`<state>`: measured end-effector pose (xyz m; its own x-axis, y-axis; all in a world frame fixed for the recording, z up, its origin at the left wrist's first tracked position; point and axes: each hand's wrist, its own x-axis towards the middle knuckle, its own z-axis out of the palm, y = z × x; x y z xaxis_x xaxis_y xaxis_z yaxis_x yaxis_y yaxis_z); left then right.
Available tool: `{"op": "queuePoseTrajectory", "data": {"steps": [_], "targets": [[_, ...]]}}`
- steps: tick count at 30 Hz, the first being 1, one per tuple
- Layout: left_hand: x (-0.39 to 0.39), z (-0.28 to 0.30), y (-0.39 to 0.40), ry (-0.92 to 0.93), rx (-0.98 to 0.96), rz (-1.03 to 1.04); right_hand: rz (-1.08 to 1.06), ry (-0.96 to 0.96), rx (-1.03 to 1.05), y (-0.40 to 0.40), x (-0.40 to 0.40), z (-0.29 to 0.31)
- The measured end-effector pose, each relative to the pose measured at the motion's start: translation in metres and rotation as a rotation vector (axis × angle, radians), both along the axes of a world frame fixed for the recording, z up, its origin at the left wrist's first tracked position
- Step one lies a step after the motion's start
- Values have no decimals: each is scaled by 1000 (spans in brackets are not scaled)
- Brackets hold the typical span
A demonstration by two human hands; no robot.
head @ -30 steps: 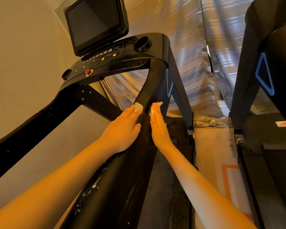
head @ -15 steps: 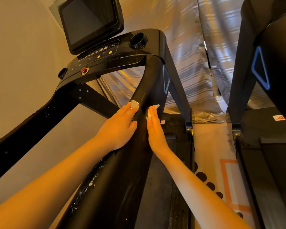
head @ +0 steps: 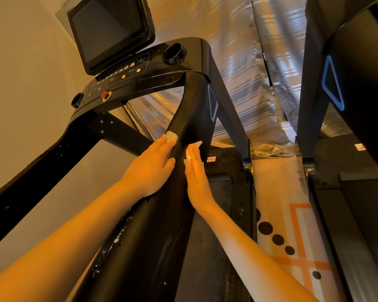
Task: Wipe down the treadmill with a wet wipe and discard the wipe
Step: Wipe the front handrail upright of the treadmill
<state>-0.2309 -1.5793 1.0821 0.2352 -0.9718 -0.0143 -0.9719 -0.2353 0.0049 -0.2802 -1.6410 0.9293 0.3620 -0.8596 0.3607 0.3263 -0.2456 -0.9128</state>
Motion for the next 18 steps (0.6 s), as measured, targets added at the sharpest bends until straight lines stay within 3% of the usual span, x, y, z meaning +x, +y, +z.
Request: {"op": "queuePoseTrajectory", "data": {"steps": [2, 6, 10, 14, 18], "targets": [[-1, 0, 1, -7, -5, 3, -18, -10, 18, -5, 0, -7], [-3, 1, 3, -21, -12, -1, 3, -22, 261, -15, -4, -27], [-1, 0, 2, -12, -13, -3, -15, 50, 170, 7, -6, -22], [2, -1, 1, -8, -18, -2, 20, -16, 115, 37, -7, -20], [2, -2, 1, -15, -37, -15, -26, -16, 135, 15, -2, -29]]}}
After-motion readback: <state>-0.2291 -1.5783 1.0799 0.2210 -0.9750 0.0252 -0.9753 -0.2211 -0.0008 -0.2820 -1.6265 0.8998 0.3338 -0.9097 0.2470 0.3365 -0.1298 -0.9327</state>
